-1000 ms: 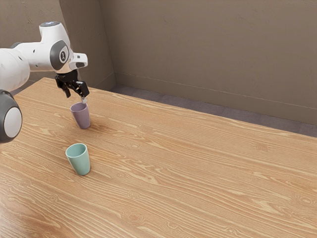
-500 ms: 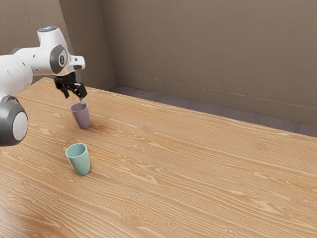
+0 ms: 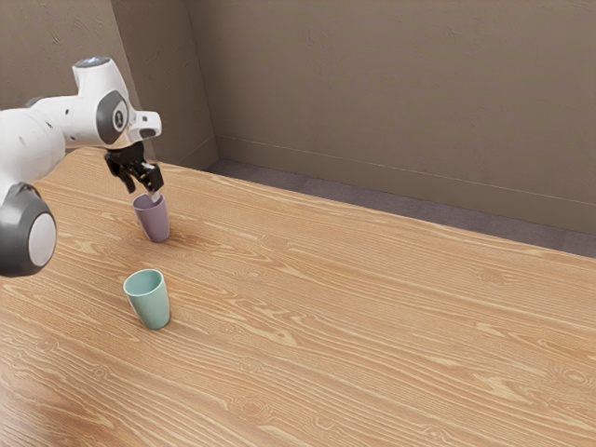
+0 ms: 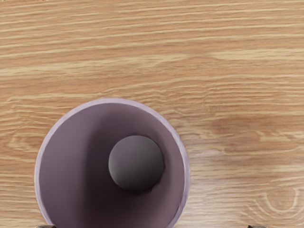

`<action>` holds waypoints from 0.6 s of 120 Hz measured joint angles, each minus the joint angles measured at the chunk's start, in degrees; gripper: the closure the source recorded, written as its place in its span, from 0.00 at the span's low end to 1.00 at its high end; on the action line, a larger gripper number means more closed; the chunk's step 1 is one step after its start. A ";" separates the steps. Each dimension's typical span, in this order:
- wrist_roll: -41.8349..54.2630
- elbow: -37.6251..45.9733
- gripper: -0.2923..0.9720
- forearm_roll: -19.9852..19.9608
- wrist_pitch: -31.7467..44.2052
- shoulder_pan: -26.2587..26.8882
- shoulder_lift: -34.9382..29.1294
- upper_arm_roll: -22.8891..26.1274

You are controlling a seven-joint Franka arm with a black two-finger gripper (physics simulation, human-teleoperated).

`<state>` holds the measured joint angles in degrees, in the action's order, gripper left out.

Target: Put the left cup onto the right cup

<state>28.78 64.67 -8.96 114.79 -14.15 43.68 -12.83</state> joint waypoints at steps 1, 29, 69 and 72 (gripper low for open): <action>0.01 -0.03 0.38 0.00 0.01 0.00 0.03 0.00; 0.31 -1.16 0.42 0.05 0.35 0.00 1.20 0.00; 0.60 -1.58 0.42 0.26 1.18 0.00 2.23 0.03; 0.62 -1.60 0.42 0.26 1.22 0.00 2.34 0.05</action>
<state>29.40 63.08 -8.70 116.01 -14.15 46.02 -12.77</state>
